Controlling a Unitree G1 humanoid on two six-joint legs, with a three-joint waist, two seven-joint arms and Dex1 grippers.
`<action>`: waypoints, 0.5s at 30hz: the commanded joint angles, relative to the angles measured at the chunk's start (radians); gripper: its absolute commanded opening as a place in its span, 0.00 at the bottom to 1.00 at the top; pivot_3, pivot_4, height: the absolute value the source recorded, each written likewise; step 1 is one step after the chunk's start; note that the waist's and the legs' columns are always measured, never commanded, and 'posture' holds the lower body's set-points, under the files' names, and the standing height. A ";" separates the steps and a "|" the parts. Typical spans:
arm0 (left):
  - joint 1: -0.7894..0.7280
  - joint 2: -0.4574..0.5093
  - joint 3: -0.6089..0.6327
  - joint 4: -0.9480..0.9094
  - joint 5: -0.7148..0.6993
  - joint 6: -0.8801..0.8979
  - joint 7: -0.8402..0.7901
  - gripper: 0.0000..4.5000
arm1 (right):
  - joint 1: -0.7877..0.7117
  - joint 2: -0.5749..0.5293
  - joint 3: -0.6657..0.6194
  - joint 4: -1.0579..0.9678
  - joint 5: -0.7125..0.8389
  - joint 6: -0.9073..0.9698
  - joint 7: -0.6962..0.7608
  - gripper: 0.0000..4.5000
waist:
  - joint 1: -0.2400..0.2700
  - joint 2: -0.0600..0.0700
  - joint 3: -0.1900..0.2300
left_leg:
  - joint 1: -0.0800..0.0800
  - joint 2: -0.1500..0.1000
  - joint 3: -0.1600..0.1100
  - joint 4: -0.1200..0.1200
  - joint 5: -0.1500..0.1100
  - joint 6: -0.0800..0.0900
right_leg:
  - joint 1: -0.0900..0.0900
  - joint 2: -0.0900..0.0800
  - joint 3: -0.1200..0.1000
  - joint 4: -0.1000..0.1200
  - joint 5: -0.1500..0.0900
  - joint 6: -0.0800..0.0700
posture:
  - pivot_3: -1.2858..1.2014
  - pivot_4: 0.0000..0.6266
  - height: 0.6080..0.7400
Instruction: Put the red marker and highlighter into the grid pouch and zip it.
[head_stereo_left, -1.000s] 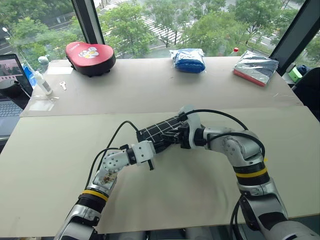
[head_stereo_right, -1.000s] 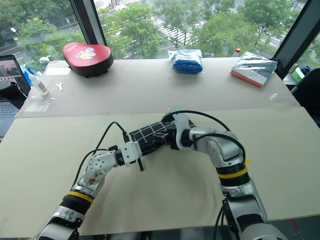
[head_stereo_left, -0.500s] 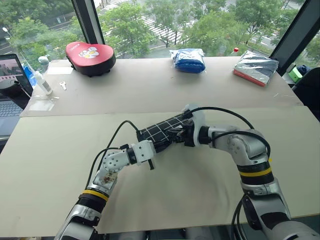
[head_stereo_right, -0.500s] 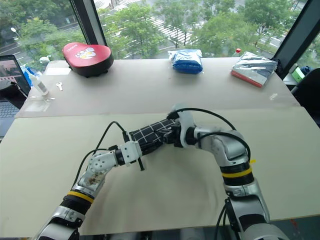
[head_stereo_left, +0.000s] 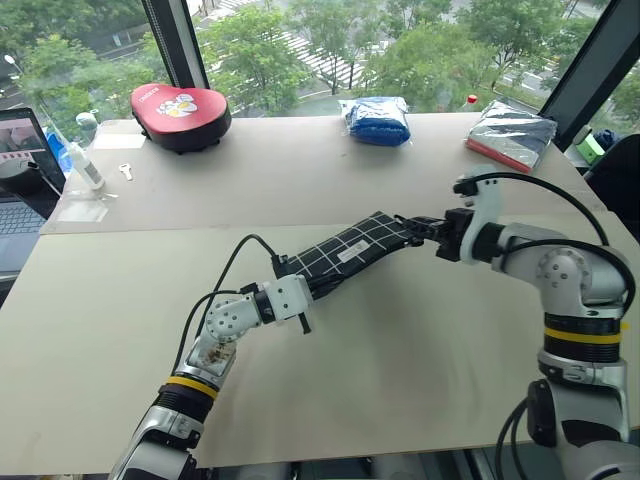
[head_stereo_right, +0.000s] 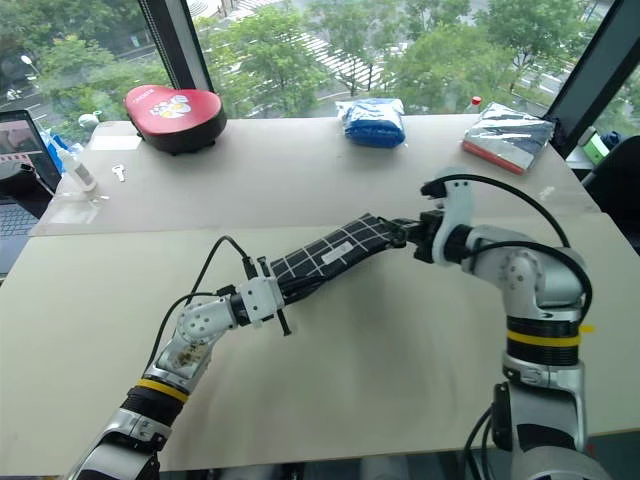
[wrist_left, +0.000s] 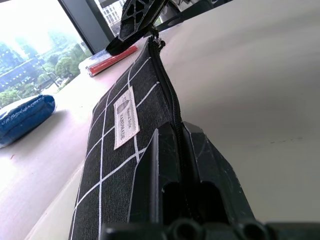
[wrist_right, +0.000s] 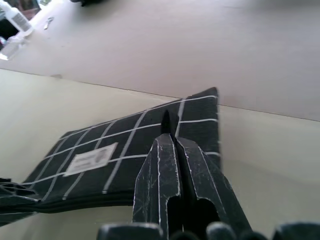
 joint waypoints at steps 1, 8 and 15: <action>0.005 0.013 0.008 -0.015 -0.015 -0.009 -0.005 0.00 | -0.019 -0.082 -0.109 0.045 -0.034 -0.076 -0.018 0.02 | -0.001 0.000 0.000 | 0.000 0.000 0.000 0.000 -0.002 0.003 | 0.000 0.000 0.000 -0.001 0.000 0.000 | 0.52 0.24 1.00; -0.014 0.011 0.002 0.003 -0.018 -0.016 -0.008 0.00 | 0.040 -0.053 -0.083 -0.015 0.004 -0.089 0.006 0.08 | -0.004 0.000 0.000 | 0.000 0.001 0.001 0.000 -0.002 0.004 | 0.000 0.000 0.000 -0.001 0.000 0.000 | 0.52 0.24 1.00; -0.035 0.019 -0.006 0.028 -0.024 -0.045 -0.033 0.00 | 0.073 -0.014 -0.200 -0.094 0.247 0.102 0.082 0.48 | -0.002 0.000 0.000 | 0.000 0.001 0.001 0.001 -0.002 0.004 | 0.001 0.000 0.001 -0.001 0.000 0.001 | 0.52 0.24 1.00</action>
